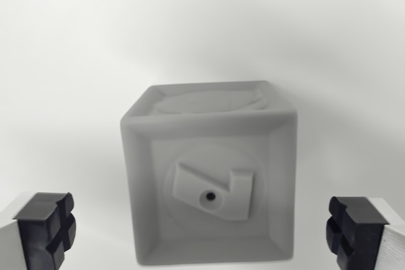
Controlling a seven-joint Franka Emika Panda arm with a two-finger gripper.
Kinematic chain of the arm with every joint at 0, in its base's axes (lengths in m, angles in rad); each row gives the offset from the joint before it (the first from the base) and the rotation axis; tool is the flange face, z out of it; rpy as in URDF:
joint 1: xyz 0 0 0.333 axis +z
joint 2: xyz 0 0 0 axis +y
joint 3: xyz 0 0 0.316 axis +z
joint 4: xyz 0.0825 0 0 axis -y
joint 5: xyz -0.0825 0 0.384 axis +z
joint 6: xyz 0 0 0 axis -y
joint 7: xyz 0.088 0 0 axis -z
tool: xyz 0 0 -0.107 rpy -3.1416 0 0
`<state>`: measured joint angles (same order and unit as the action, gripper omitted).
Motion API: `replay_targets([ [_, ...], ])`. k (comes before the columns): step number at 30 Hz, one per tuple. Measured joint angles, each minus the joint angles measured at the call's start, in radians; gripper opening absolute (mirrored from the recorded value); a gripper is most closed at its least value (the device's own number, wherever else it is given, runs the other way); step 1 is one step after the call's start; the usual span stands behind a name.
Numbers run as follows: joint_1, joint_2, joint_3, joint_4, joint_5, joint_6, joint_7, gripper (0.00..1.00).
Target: Destack cube
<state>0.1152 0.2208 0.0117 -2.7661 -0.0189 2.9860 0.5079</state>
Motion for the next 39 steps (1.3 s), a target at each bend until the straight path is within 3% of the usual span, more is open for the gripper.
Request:
replay_targets([
  [21,-0.001,-0.290,0.005,-0.028,0.018,-0.256,-0.012,1.00],
  [39,0.000,-0.526,0.005,-0.002,0.022,-0.518,-0.015,1.00],
])
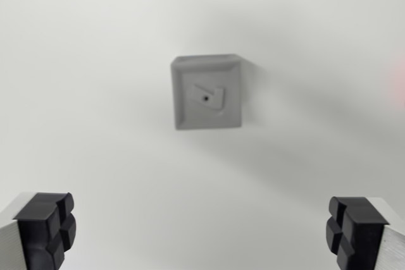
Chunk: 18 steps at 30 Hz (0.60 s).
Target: Destack cube
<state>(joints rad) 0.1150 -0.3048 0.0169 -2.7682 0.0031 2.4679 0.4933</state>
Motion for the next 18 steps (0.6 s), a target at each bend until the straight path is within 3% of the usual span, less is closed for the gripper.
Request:
replay_targets([
  [18,0.000,-0.143,0.000,0.079,0.001,-0.222,-0.001,1.00],
])
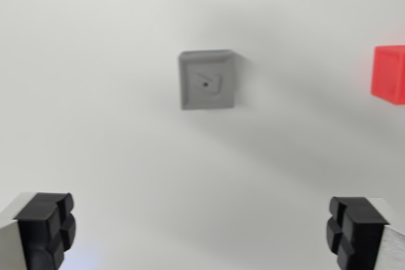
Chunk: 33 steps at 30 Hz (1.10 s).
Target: Destack cube
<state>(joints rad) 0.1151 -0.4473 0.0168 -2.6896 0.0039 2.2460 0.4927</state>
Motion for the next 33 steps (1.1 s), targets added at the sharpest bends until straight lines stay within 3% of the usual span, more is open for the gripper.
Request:
replay_targets([
  [17,0.000,-0.053,0.000,0.060,0.000,-0.115,0.000,1.00],
  [33,0.000,-0.056,0.000,0.068,0.000,-0.127,0.000,1.00],
])
